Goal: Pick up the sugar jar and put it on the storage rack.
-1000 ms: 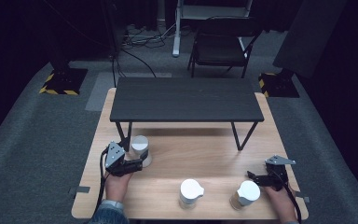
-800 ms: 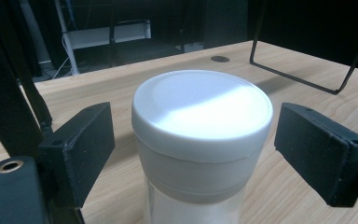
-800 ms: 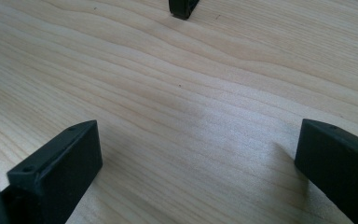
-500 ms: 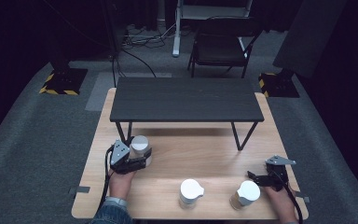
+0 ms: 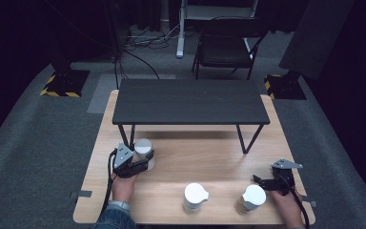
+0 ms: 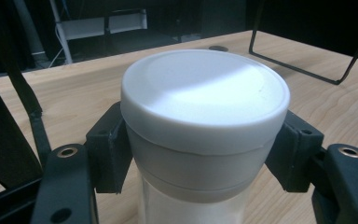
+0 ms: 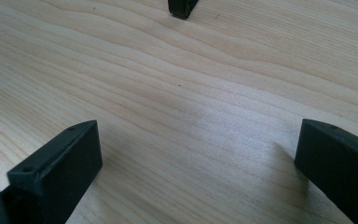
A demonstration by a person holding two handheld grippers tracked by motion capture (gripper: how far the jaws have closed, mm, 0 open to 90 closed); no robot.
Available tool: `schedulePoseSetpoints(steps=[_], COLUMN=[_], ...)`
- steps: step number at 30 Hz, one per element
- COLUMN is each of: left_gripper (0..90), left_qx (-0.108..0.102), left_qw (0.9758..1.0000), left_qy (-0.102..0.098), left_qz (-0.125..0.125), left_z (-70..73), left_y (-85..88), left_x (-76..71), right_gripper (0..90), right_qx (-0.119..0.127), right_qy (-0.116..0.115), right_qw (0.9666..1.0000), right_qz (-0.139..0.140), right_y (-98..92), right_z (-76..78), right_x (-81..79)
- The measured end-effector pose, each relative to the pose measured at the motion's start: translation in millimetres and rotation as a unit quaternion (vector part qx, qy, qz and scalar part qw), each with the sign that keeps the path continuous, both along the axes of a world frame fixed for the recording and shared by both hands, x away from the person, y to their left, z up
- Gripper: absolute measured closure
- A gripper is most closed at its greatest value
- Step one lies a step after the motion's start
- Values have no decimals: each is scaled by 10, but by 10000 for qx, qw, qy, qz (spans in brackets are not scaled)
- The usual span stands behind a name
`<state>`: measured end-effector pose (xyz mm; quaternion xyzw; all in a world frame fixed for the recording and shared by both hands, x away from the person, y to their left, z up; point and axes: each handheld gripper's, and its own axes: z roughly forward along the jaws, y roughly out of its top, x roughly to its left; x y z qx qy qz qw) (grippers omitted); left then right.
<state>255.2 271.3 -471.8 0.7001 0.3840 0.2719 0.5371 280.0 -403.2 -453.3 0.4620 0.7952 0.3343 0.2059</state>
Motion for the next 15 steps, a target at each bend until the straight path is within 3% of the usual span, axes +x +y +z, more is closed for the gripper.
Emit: schedulePoseSetpoints(steps=[7, 15], left_gripper=[333, 335], left_qx=[-91, -223], left_qw=[10000, 9994], left_qy=[-11, 170], left_qz=[-38, 181], left_z=[-31, 29], left_y=[27, 2], left_x=[8, -33], right_gripper=[3, 3], right_qx=[-1, 2], right_qy=[1, 9], right_qw=[10000, 10000], right_qz=[1, 44], right_y=[0, -9], right_z=[1, 2], right_x=[-2, 5])
